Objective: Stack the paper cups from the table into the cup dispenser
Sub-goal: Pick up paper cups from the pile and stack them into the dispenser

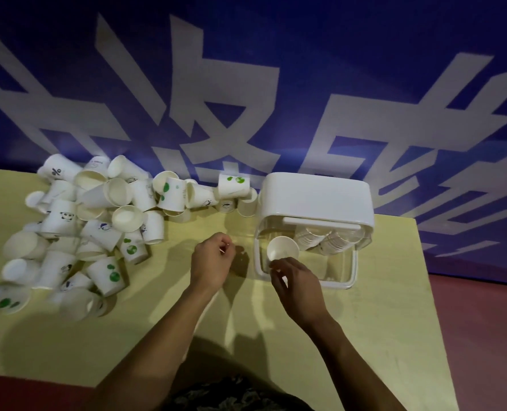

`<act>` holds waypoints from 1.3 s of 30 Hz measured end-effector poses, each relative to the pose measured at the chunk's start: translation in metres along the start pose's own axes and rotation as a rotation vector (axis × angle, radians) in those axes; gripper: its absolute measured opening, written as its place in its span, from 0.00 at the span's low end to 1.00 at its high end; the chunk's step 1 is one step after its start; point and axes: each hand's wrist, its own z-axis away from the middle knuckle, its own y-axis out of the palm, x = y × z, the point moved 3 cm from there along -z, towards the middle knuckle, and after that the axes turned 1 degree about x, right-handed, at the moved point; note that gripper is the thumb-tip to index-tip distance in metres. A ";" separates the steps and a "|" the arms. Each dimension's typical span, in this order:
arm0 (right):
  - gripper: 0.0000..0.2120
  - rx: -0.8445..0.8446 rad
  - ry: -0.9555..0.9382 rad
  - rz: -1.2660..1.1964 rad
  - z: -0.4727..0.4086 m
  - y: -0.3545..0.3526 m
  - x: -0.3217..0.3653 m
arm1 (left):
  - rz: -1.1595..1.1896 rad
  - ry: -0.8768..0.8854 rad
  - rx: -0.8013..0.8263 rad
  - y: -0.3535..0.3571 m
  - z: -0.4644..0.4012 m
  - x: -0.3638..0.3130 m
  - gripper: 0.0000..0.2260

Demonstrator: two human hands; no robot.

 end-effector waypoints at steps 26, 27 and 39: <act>0.24 0.270 -0.103 0.705 -0.232 0.102 0.068 | 0.979 -0.899 0.064 -0.097 -0.154 0.095 0.06; 0.23 0.274 -0.107 0.727 -0.235 0.101 0.068 | 0.987 -0.909 0.066 -0.097 -0.157 0.096 0.06; 0.07 -0.012 -0.044 0.357 -0.189 0.061 0.097 | 0.276 -0.083 -0.119 -0.130 -0.138 0.054 0.07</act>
